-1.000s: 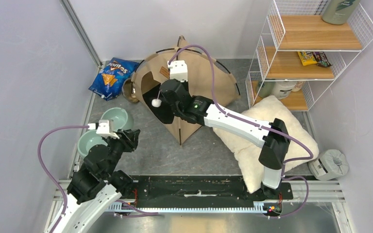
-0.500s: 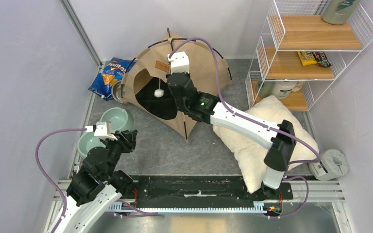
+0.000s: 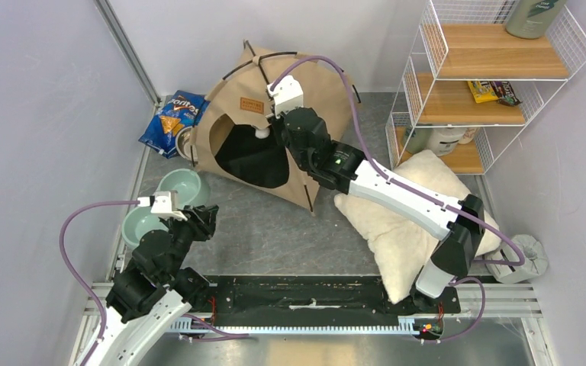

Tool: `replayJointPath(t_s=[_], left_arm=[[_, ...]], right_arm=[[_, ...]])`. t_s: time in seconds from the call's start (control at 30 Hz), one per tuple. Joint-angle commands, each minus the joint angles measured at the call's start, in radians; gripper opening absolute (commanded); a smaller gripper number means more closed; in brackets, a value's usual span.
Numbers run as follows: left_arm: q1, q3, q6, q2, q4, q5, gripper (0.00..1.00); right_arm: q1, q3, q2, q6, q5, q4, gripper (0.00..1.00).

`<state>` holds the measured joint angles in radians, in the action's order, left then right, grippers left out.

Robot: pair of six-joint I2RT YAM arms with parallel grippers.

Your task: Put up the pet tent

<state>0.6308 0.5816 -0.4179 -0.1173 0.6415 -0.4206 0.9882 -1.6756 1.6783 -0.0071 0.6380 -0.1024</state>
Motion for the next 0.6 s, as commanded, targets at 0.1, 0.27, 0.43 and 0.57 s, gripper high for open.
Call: replayJointPath(t_s=[0.1,0.27,0.43,0.57], left_arm=[[0.003,-0.004,0.021,-0.025,-0.023,0.052,0.48],[0.003,-0.006,0.014,-0.015,-0.019,0.048,0.48],[0.003,-0.009,0.013,-0.019,-0.019,0.028,0.48],[0.003,-0.008,0.018,-0.034,-0.019,0.03,0.48]], right_arm=[[-0.132,0.064,-0.083,-0.082,-0.318,0.003,0.0],[-0.27,0.09,-0.086,-0.1,-0.572,-0.019,0.0],[-0.401,0.085,-0.067,-0.109,-0.833,-0.044,0.0],[-0.451,0.123,-0.034,-0.093,-0.921,-0.029,0.0]])
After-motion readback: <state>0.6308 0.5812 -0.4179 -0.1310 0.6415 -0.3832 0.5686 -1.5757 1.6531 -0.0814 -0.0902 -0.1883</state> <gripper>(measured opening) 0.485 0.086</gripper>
